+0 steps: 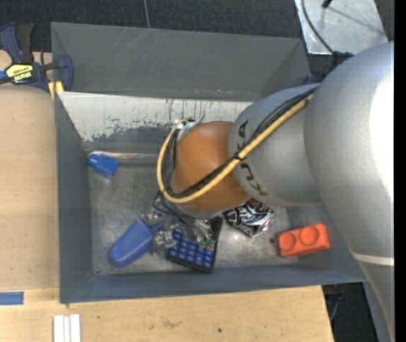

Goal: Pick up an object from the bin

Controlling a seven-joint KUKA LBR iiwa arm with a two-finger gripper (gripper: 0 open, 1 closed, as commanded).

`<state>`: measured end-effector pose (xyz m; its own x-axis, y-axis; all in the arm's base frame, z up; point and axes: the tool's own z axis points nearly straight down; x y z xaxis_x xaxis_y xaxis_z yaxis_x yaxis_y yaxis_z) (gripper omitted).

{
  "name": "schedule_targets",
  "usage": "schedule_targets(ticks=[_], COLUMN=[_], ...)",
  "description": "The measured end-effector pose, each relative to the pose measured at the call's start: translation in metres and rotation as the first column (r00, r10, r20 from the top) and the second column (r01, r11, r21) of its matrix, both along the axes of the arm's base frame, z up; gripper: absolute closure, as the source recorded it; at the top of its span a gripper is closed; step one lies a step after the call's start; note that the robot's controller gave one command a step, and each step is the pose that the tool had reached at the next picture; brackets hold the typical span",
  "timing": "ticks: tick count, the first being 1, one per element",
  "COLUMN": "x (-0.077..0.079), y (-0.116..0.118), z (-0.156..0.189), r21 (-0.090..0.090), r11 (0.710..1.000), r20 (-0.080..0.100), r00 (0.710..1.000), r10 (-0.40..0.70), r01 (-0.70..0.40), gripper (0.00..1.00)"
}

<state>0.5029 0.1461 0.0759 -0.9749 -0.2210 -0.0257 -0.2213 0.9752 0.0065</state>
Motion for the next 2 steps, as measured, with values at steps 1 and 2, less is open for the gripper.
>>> schedule_targets(ticks=[1,2], x=[0.0,0.027], y=[0.0,-0.015], z=[0.0,0.141], r21=[0.0,-0.011], r11=[1.0,1.0], r20=[0.0,-0.02], r00=[1.0,1.0], r10=[-0.001,-0.01], r01=[0.001,0.01], gripper=[1.0,1.0])
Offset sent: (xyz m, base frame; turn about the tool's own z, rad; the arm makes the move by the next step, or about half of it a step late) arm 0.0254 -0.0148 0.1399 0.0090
